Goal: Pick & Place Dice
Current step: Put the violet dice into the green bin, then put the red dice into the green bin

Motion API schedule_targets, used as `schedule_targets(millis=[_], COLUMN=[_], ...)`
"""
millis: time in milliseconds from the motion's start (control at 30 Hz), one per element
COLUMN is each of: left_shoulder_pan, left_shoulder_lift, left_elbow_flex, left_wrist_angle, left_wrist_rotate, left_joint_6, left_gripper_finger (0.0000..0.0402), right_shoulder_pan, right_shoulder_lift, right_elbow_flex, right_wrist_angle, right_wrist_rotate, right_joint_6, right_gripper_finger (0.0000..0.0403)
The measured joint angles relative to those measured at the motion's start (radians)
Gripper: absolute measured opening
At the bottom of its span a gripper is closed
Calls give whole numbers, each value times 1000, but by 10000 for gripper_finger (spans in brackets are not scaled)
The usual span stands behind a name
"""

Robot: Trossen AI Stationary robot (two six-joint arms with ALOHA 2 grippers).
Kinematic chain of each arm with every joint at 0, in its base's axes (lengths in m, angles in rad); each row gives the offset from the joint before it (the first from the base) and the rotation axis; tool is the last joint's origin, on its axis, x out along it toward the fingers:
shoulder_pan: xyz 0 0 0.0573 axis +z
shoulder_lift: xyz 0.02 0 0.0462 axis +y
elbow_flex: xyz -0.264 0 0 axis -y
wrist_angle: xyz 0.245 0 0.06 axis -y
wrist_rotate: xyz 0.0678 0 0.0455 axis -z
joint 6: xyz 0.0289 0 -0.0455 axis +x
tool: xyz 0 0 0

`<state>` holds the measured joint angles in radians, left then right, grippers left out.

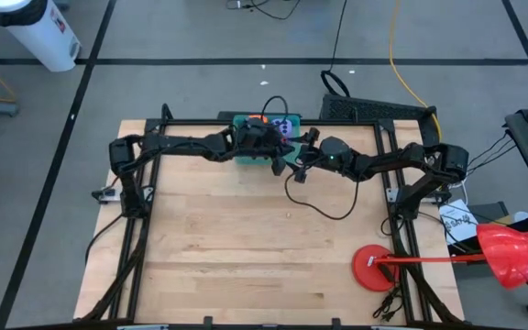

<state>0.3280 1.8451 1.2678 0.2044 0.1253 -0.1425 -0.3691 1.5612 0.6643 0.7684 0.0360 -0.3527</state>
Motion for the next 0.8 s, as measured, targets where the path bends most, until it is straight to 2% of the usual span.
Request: schedule_targets(millis=[600,800], left_shoulder_pan=[63,21], left_shoulder_lift=[14,-102], left_elbow_flex=[7,-2], left_wrist_angle=[-66,-115], left_wrist_rotate=[-3,40], left_joint_6=[3,100], left_gripper_finger=[0,0], right_shoulder_pan=[11,9], right_shoulder_lift=[0,-53], right_elbow_flex=[-1,-1], right_wrist_angle=[60,-44], right_wrist_rotate=[-11,19], right_joint_6=[3,47], right_gripper_finger=[343,342])
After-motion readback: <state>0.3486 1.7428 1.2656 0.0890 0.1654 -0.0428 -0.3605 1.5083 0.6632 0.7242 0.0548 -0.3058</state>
